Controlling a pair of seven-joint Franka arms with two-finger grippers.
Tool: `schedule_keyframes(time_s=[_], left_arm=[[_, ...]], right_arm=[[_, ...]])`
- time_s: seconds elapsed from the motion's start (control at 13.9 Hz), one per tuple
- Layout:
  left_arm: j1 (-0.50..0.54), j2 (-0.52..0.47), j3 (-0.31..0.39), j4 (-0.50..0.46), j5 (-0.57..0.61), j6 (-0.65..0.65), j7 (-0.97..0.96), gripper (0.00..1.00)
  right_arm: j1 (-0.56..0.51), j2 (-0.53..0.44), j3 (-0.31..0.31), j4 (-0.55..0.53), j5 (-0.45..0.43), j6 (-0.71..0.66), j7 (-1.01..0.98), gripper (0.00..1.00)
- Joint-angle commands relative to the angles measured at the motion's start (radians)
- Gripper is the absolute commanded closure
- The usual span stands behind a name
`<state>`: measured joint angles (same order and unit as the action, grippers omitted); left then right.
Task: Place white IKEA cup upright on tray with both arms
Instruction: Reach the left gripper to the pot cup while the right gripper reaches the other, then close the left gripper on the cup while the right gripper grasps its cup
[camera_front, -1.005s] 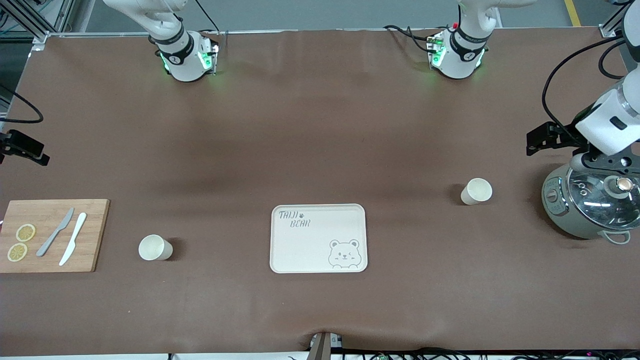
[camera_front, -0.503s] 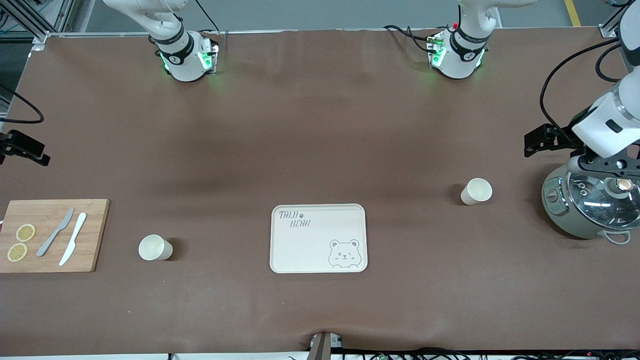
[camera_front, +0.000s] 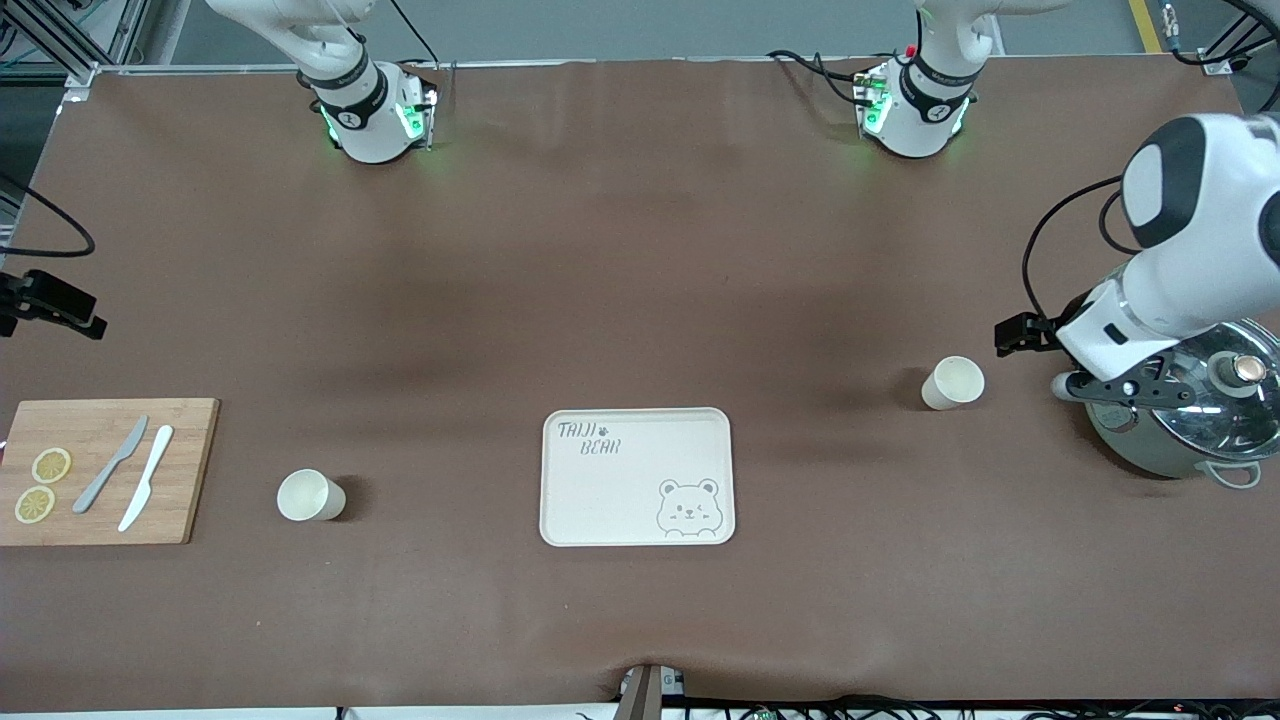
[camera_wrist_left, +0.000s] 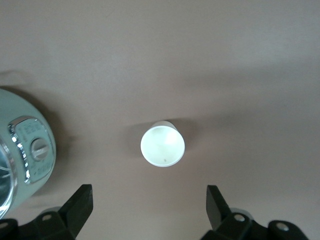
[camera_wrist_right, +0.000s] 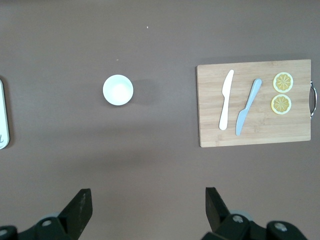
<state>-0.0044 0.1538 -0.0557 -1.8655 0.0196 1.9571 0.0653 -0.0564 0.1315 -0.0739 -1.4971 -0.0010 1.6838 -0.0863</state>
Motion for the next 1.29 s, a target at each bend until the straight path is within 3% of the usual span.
schedule_keyframes(time_s=[0.0, 0.43, 0.86, 1.08, 1.22], left_arm=[[0.021, -0.068, -0.007, -0.182, 0.025, 0.162, 0.021, 0.00], [0.037, -0.019, -0.006, -0.356, 0.026, 0.402, 0.044, 0.00], [0.058, 0.070, -0.006, -0.373, 0.026, 0.534, 0.083, 0.00], [0.067, 0.118, -0.003, -0.374, 0.026, 0.609, 0.099, 0.00], [0.087, 0.136, -0.004, -0.374, 0.028, 0.638, 0.120, 0.00]], right_arm=[[-0.009, 0.078, 0.002, 0.018, 0.000, 0.052, 0.003, 0.00], [-0.016, 0.244, 0.000, 0.026, 0.028, 0.204, 0.006, 0.00], [-0.011, 0.424, 0.000, 0.078, 0.094, 0.332, 0.011, 0.00], [-0.017, 0.526, 0.002, 0.167, 0.096, 0.382, 0.011, 0.00], [-0.010, 0.543, 0.002, 0.184, 0.096, 0.396, 0.016, 0.00]])
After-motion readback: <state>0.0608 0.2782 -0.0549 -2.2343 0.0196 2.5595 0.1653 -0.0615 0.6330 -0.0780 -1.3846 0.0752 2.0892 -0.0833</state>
